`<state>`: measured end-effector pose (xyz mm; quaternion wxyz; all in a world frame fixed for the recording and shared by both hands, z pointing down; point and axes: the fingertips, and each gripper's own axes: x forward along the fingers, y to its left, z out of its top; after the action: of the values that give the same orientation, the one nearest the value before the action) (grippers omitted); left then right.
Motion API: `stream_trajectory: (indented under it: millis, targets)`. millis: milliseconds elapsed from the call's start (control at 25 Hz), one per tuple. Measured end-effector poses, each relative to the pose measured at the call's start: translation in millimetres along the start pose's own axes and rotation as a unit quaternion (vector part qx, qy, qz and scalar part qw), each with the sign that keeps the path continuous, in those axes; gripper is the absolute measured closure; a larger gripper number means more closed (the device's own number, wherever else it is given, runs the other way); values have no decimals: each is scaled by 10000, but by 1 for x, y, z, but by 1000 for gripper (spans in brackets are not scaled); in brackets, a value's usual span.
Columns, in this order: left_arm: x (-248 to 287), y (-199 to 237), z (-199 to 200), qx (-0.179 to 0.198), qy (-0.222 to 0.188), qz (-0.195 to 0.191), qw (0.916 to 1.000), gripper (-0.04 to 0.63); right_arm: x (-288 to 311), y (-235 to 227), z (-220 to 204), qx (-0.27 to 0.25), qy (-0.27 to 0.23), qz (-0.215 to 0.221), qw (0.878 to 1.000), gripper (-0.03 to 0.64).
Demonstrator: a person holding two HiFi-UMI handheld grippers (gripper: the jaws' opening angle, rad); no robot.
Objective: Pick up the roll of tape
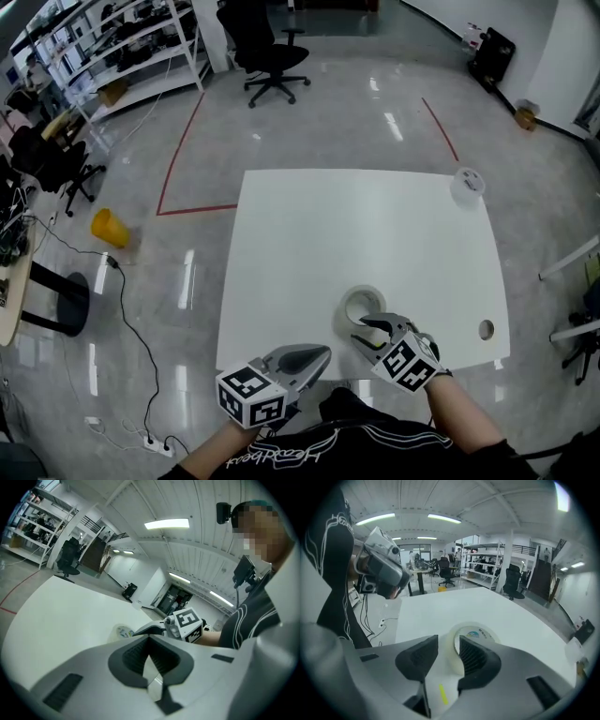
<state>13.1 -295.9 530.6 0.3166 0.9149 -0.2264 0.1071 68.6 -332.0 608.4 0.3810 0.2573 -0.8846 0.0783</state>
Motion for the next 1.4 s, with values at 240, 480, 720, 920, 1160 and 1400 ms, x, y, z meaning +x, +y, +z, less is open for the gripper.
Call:
stream_trajectory:
  millis: [240,480,720,920,1160,1400]
  targets:
    - [-4,12,-3,-128,-81,99,9998,592,20,0,-9,-195,373,89,9991,489]
    - [-10,16,0,-172,-210,191,9994,592,31,-1,-18,-720,846,24,9938,491]
    - [-13,15,-1,-193,-268,262,9991,592,38,-2,-25,-1363,1307,-24,9820,502]
    - [-14,12,-4,-198,-314,304,9988,592,39,-1,-26,-1408,1406,18,9800,509]
    - [-12,8,-5,-228,-328,283,9988,592,38,-3,-23,-1244,1307,-36,9836,515]
    - [-16,6,-4,-188,-368,350,9985,592,37,-7,-21,-896,949,-412,9906,518]
